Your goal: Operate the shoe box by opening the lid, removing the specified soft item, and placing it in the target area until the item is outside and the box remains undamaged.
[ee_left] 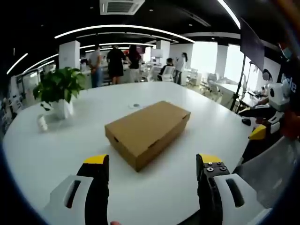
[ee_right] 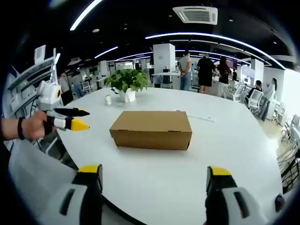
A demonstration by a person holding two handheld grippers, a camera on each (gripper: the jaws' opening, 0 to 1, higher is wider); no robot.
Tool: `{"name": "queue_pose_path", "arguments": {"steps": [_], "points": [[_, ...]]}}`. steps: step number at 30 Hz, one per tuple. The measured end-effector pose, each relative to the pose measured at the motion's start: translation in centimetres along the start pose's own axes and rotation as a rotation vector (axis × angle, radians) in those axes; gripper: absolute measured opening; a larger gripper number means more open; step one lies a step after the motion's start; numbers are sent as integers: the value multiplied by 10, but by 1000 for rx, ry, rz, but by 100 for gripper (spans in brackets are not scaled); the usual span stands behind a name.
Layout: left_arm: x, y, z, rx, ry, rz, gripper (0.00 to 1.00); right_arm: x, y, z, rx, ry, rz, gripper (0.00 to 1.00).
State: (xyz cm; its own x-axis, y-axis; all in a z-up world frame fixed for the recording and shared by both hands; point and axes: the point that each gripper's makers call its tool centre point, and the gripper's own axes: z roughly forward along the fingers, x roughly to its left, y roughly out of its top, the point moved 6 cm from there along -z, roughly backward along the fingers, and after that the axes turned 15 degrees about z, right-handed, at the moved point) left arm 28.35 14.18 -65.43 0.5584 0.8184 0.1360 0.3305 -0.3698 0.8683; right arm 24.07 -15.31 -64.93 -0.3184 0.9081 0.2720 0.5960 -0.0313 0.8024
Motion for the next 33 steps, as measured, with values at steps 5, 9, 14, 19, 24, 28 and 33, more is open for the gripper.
{"name": "queue_pose_path", "arguments": {"steps": [5, 9, 14, 19, 24, 28, 33], "points": [[-1, -2, 1, 7, -5, -3, 78, 0, 0, 0, -1, -2, -1, 91], [-1, -1, 1, 7, -5, -2, 78, -1, 0, 1, 2, 1, 5, 91], [0, -2, 1, 13, -1, -5, 78, 0, -1, 2, 12, 0, -6, 91], [0, -3, 2, 15, -5, -8, 78, 0, -2, 2, 15, 2, 0, 91], [-1, -3, 2, 18, -6, -4, 78, 0, -3, 2, 19, 4, 3, 91], [-1, -4, 3, 22, -4, -3, 78, 0, -3, 3, 22, 4, 3, 91], [-1, -4, 2, 20, -5, -4, 78, 0, -3, 3, 22, 7, 2, 91]]}}
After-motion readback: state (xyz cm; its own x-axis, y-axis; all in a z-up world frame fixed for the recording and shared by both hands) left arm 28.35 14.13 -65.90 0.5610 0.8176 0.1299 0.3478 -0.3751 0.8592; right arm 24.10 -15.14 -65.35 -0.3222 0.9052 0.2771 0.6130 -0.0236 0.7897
